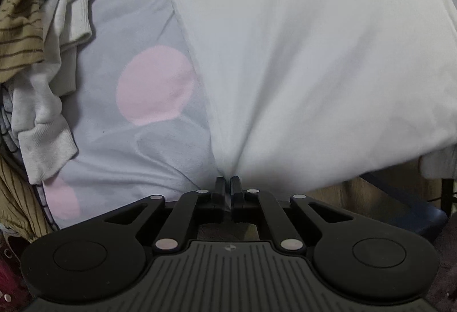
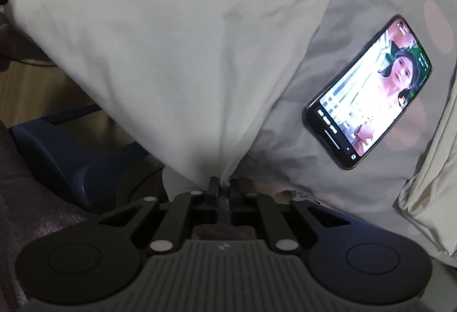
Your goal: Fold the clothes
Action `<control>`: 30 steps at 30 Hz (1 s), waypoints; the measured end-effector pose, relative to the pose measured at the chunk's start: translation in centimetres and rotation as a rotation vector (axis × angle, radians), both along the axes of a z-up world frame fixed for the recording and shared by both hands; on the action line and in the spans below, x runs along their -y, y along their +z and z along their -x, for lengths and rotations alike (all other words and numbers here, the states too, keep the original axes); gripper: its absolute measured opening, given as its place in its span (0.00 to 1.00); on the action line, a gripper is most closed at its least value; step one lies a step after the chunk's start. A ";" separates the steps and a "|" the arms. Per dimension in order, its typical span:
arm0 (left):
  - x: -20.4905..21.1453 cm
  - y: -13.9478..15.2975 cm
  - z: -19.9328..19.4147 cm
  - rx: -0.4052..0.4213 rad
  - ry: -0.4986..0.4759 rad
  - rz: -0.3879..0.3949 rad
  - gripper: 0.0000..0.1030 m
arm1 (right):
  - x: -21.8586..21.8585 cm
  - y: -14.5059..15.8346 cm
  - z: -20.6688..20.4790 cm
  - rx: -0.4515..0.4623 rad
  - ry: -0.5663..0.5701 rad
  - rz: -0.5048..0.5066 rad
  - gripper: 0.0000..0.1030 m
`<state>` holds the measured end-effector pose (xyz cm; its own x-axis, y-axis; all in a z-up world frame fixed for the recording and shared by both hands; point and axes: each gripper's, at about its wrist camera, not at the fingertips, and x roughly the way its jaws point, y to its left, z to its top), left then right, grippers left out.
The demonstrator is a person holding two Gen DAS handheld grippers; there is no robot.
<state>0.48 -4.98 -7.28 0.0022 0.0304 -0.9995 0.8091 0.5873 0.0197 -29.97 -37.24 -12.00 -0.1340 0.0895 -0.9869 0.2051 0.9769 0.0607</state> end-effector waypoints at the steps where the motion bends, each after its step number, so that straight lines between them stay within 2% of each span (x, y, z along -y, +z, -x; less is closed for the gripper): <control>1: -0.3 0.3 -0.2 -0.001 0.007 0.011 0.02 | 0.2 0.3 0.0 0.009 -0.009 0.002 0.16; 5: -0.8 1.3 -1.9 0.011 0.053 0.066 0.10 | 1.6 2.5 -0.2 0.086 -0.071 0.023 0.19; 11: 0.2 4.5 -4.4 0.027 0.123 0.210 0.14 | 6.2 7.5 -0.1 0.270 -0.267 0.085 0.25; 17: 4.1 7.4 -6.5 0.145 0.117 0.291 0.14 | 10.1 10.6 -1.2 0.415 -0.443 0.170 0.30; 21: 6.2 7.5 -8.1 0.190 0.137 0.334 0.14 | 12.8 11.3 -2.3 0.488 -0.526 0.226 0.32; 25: 8.2 6.6 -9.4 0.220 0.150 0.364 0.14 | 16.5 9.2 -3.1 0.532 -0.622 0.262 0.32; 30: 11.0 6.2 -9.9 0.250 0.142 0.355 0.14 | 20.0 8.0 -4.8 0.581 -0.679 0.313 0.34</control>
